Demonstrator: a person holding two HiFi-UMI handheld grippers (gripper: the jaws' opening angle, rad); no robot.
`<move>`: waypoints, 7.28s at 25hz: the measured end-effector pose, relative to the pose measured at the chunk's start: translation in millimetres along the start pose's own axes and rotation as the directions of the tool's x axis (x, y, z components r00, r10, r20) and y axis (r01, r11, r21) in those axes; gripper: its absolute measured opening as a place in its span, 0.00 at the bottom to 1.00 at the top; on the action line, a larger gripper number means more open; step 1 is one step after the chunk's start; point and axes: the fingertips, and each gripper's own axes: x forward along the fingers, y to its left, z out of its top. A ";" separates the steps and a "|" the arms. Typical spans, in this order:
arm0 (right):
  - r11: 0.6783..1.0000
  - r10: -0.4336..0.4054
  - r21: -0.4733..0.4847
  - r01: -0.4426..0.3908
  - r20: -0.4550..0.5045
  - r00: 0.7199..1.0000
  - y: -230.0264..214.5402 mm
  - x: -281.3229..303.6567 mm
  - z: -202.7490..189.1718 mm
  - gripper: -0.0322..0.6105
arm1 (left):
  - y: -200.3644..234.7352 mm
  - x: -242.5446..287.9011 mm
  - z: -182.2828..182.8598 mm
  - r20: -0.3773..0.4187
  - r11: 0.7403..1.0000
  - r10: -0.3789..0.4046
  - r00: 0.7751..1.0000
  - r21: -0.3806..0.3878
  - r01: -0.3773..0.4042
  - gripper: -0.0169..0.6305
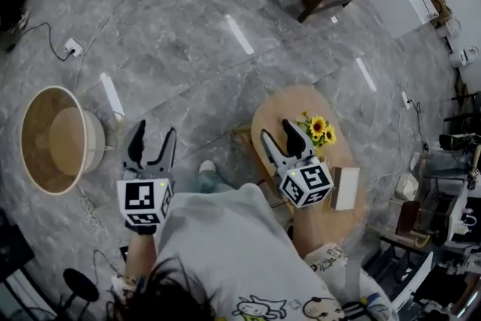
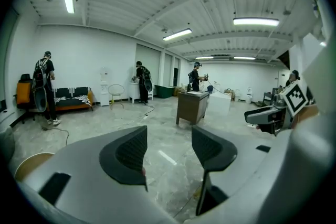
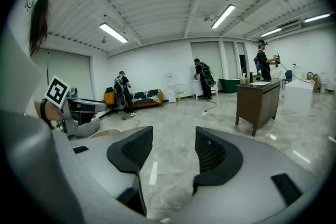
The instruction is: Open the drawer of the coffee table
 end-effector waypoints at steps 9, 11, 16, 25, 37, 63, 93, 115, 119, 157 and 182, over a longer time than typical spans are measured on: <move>0.962 -0.253 0.115 0.249 0.022 0.967 -33.7 -46.6 -16.7 0.39 | -59.3 67.1 22.4 -0.041 0.949 -0.292 0.955 0.112 0.295 0.40; 0.942 -0.313 0.136 0.307 0.025 0.949 -39.7 -52.7 -19.3 0.39 | -70.3 84.3 26.2 -0.052 0.921 -0.361 0.931 0.136 0.365 0.40; 0.872 -0.464 0.183 0.455 0.011 0.886 -54.0 -64.6 -29.2 0.39 | -100.7 127.7 32.1 -0.104 0.822 -0.523 0.846 0.201 0.533 0.40; 0.717 -0.661 0.261 0.646 -0.037 0.749 -63.3 -87.9 -41.6 0.39 | -147.0 168.6 36.9 -0.206 0.621 -0.714 0.670 0.256 0.741 0.40; 0.622 -0.727 0.314 0.717 -0.106 0.678 -53.4 -104.8 -71.3 0.39 | -190.9 170.5 3.8 -0.328 0.449 -0.797 0.508 0.243 0.860 0.40; 0.496 -0.726 0.454 0.740 -0.250 0.640 -66.7 -90.8 -220.9 0.39 | -257.9 194.9 -157.1 -0.553 0.243 -0.768 0.323 0.215 0.946 0.40; 0.575 -0.587 0.444 0.687 -0.361 0.725 -91.5 -10.7 -392.3 0.39 | -270.0 271.2 -446.5 -0.798 -0.079 -0.572 0.190 0.285 0.955 0.40; 0.581 -0.538 0.443 0.682 -0.420 0.731 -73.6 3.0 -427.5 0.39 | -292.2 292.9 -522.6 -0.891 -0.424 -0.417 0.181 0.367 0.828 0.17; 0.578 -0.531 0.443 0.685 -0.433 0.728 -74.3 4.5 -432.4 0.39 | -290.1 292.3 -522.7 -0.905 -0.490 -0.398 0.151 0.349 0.799 0.15; 0.956 -0.223 -0.080 0.284 -0.826 0.517 -89.0 40.8 -559.1 0.38 | -257.8 257.0 -534.9 -0.935 -0.617 -0.353 0.022 0.250 0.746 0.13; 0.983 -0.184 -0.149 0.110 -0.860 0.477 -67.0 33.5 -580.0 0.16 | -240.9 237.1 -543.5 -0.940 -0.586 -0.336 0.053 0.253 0.770 0.13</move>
